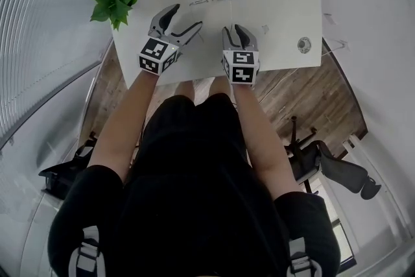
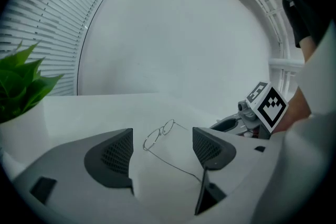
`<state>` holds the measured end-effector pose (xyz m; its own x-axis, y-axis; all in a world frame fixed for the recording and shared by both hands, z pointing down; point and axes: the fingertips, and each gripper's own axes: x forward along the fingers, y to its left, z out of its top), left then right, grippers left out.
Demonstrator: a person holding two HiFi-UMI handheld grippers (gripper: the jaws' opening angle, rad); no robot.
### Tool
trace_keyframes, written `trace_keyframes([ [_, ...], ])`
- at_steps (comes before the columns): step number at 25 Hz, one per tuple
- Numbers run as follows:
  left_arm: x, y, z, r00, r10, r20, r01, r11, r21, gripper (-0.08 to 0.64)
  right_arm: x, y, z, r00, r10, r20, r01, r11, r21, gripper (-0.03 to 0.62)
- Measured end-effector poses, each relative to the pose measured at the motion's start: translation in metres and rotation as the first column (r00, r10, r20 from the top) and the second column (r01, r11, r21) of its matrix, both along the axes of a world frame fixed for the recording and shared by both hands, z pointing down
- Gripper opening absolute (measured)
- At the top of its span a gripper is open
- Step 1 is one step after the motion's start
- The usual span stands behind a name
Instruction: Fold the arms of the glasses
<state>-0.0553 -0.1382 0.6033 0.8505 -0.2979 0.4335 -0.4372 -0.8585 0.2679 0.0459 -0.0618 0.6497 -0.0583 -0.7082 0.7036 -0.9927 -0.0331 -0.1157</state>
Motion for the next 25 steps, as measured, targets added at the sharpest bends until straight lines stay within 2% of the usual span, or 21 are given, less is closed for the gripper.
trace_keyframes([
  [4, 0.002, -0.002, 0.012, 1.0, 0.009, -0.001, -0.009, 1.0, -0.016, 0.341, 0.004, 0.001, 0.011, 0.998, 0.069, 0.009, -0.069, 0.997, -0.024, 0.105],
  [8, 0.009, -0.001, 0.018, 0.999, 0.025, -0.022, -0.026, 0.999, -0.039, 0.34, 0.0, 0.0, 0.01, 0.995, 0.094, 0.027, -0.094, 0.995, -0.017, 0.087],
  [17, 0.017, 0.005, 0.022, 0.997, 0.056, -0.055, -0.06, 0.996, -0.071, 0.341, -0.018, -0.006, 0.008, 0.996, 0.075, 0.049, -0.074, 0.997, -0.015, 0.083],
  [25, 0.015, -0.001, 0.023, 0.996, 0.046, -0.077, -0.052, 0.995, -0.086, 0.341, -0.035, -0.019, 0.008, 0.998, 0.021, 0.06, -0.02, 1.0, -0.017, 0.083],
])
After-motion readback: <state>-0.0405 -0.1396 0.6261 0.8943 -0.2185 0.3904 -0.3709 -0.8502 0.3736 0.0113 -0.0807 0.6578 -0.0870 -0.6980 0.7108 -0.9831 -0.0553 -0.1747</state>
